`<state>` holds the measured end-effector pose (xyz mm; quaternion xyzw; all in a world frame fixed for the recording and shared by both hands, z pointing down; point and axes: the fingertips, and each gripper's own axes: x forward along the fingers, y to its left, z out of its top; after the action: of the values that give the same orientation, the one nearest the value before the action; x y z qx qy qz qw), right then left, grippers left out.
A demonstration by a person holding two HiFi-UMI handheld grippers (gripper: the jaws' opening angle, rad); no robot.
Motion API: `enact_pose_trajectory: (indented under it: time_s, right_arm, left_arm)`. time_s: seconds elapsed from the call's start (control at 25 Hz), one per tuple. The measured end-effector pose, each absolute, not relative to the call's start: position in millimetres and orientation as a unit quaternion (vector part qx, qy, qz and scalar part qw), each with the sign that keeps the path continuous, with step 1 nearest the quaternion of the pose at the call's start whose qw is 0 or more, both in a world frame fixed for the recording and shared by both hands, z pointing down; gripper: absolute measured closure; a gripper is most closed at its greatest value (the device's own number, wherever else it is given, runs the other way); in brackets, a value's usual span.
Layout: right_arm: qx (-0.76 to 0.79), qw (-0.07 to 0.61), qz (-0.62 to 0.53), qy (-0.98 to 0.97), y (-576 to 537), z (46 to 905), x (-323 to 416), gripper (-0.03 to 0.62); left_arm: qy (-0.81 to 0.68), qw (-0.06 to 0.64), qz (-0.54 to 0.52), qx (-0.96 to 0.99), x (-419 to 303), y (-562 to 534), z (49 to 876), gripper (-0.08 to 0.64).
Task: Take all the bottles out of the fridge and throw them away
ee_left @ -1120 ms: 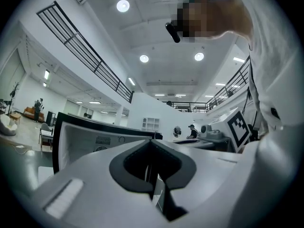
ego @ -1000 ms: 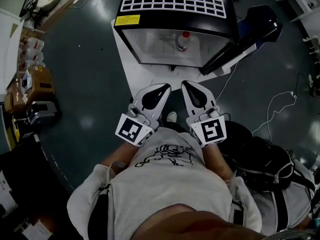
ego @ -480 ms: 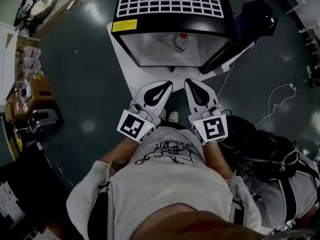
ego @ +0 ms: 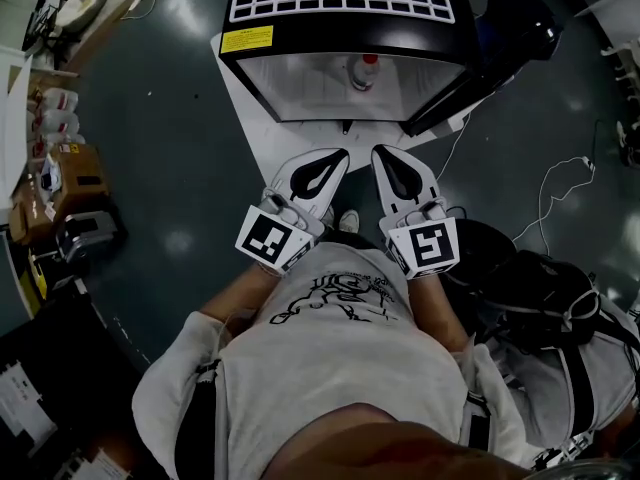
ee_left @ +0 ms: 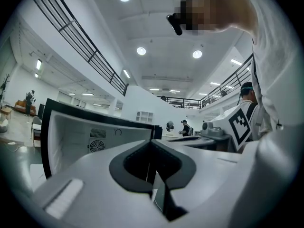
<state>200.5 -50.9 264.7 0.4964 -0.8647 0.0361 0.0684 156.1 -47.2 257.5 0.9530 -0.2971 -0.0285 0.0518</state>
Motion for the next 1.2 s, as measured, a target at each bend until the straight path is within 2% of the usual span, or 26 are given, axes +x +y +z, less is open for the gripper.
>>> enact_pose_trajectory:
  time_s: [0.92,1.2]
  right_arm:
    - [0.509,0.084,0.057,-0.855,-83.8,321.6,208.2,0.58]
    - [0.516,0.088,0.063,-0.849,-103.0,338.7,211.9,0.548]
  left_arm:
    - [-0.312,0.063,-0.002,0.948,157.4,-85.1,305.8,0.551]
    - [-0.32,0.059,0.004,0.946,157.4,-101.1,320.0,0.551]
